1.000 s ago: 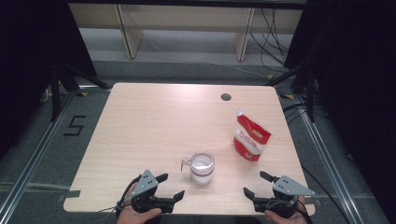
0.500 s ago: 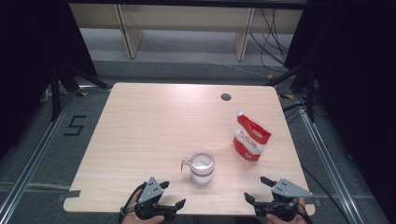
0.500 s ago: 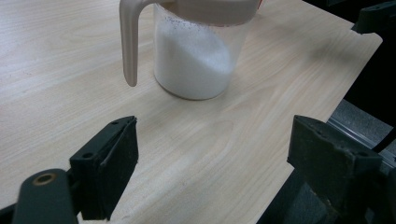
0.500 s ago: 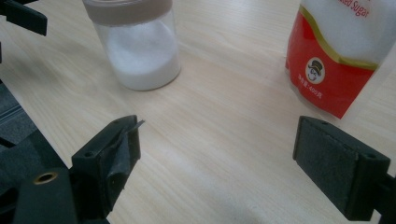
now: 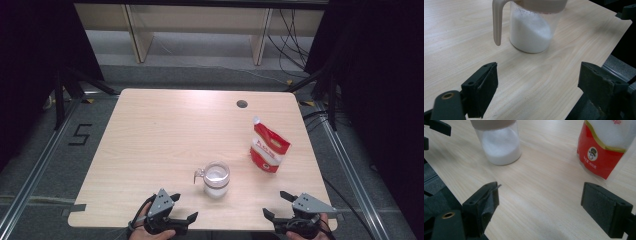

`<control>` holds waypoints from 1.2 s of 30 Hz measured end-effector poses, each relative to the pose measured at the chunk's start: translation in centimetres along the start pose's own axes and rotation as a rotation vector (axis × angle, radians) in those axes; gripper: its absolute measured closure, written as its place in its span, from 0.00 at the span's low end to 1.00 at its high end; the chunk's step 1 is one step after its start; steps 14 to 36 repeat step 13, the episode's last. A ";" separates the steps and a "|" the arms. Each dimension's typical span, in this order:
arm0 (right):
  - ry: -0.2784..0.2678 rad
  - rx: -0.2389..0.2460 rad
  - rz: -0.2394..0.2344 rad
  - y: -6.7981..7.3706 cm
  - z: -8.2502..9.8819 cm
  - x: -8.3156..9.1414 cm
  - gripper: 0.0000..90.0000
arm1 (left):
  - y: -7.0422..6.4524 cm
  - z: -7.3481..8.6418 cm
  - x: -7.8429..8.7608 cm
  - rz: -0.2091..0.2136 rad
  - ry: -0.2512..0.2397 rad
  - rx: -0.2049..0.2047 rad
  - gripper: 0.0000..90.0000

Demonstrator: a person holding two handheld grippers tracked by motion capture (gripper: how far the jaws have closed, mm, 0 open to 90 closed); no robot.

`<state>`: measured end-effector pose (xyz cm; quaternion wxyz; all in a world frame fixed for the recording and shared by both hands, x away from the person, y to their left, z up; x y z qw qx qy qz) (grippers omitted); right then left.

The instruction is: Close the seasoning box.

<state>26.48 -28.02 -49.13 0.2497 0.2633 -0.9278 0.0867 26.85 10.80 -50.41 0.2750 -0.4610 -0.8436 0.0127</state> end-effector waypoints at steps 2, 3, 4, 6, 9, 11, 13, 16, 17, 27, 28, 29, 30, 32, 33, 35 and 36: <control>0.004 -0.006 -0.007 0.0 0.0 0.0 0.17 | 0.1 0.0 0.0 0.005 0.001 0.007 0.17; 0.007 -0.002 0.002 -0.1 0.0 -0.1 0.17 | 0.2 0.0 0.0 0.002 -0.001 0.007 0.17; 0.008 -0.010 -0.001 0.0 0.0 0.0 0.17 | 0.2 0.0 0.0 0.002 -0.003 0.008 0.17; 0.009 -0.006 -0.007 -0.1 0.0 0.0 0.17 | 0.2 0.0 0.0 0.002 -0.003 0.008 0.17; 0.014 -0.022 -0.003 -0.1 0.0 0.0 0.17 | 0.5 0.0 0.0 -0.025 0.001 0.016 0.17; 0.009 -0.011 0.010 -0.3 0.0 0.0 0.17 | 0.9 -0.1 0.0 -0.074 -0.009 0.052 0.17; 0.004 -0.012 0.011 -0.4 0.0 0.0 0.17 | 1.4 -0.2 0.0 -0.113 -0.020 0.090 0.17; 0.004 -0.012 0.011 -0.4 0.0 0.0 0.17 | 1.4 -0.2 0.0 -0.113 -0.020 0.090 0.17; 0.004 -0.012 0.011 -0.4 0.0 0.0 0.17 | 1.4 -0.2 0.0 -0.113 -0.020 0.090 0.17; 0.004 -0.012 0.011 -0.4 0.0 0.0 0.17 | 1.4 -0.2 0.0 -0.113 -0.020 0.090 0.17; 0.004 -0.012 0.011 -0.4 0.0 0.0 0.17 | 1.4 -0.2 0.0 -0.113 -0.020 0.090 0.17; 0.004 -0.012 0.011 -0.4 0.0 0.0 0.17 | 1.4 -0.2 0.0 -0.113 -0.020 0.090 0.17; 0.004 -0.012 0.011 -0.4 0.0 0.0 0.17 | 1.4 -0.2 0.0 -0.113 -0.020 0.090 0.17; 0.004 -0.012 0.011 -0.4 0.0 0.0 0.17 | 1.4 -0.2 0.0 -0.113 -0.020 0.090 0.17; 0.004 -0.012 0.011 -0.4 0.0 0.0 0.17 | 1.4 -0.2 0.0 -0.113 -0.020 0.090 0.17; 0.004 -0.012 0.011 -0.4 0.0 0.0 0.17 | 1.4 -0.2 0.0 -0.113 -0.020 0.090 0.17; 0.004 -0.012 0.011 -0.4 0.0 0.0 0.17 | 1.4 -0.2 0.0 -0.113 -0.020 0.090 0.17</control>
Point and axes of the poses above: each handheld gripper's, and its own axes: x roughly backward along the jaws, z roughly out of its underside, y roughly to its left, the point moved 1 cm from there along -x, roughly forward along the jaws, and after that the axes turned 10 degrees about z, right-handed, at the moved point
